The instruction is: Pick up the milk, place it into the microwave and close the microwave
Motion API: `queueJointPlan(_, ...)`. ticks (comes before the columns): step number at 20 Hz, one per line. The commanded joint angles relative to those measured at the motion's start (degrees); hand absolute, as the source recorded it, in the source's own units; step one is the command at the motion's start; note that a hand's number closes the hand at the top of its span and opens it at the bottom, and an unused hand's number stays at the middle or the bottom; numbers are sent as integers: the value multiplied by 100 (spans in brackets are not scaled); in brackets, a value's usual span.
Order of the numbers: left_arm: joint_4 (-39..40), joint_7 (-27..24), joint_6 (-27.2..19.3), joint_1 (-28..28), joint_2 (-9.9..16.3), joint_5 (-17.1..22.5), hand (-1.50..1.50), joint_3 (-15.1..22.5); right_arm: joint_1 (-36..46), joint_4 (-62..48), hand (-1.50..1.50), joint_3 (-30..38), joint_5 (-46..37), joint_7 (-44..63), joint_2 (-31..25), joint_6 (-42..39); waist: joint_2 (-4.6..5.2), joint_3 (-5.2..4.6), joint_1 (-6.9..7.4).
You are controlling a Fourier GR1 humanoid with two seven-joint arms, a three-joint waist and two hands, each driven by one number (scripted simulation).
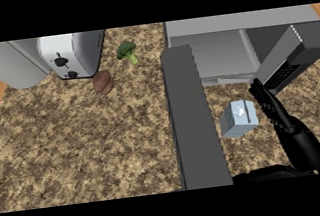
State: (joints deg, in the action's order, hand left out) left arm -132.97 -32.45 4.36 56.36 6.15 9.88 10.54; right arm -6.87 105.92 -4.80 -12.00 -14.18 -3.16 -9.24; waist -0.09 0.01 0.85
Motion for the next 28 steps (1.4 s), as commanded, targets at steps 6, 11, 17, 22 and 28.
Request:
queueJointPlan(6, 475, -533, 513, 101, 88, 422, -150, -511, 750, -1582, -150, 582, -277, -639, -33, 486, 7, 0, -3)
queueJointPlan(11, 146, -473, 740, 463, 219, 669, -150, -821, 1090, -2552, -150, 717, -381, -1160, -158, 543, 4, 0, 9)
queueJointPlan(17, 232, -540, 611, 464, -187, 53, -150, -289, 1310, -3051, -150, 683, -343, -1380, -227, 344, 3, 1, -10)
queueJointPlan(22, -90, -566, 893, 837, -70, 602, -150, -693, 1481, -4585, -150, 812, -416, -2566, -181, 454, 14, 6, 44)
queueJointPlan(28, 133, -791, 1155, 892, -142, 401, -150, -751, 1766, -5342, 150, 791, -769, -2768, -143, 882, 13, 4, 29)
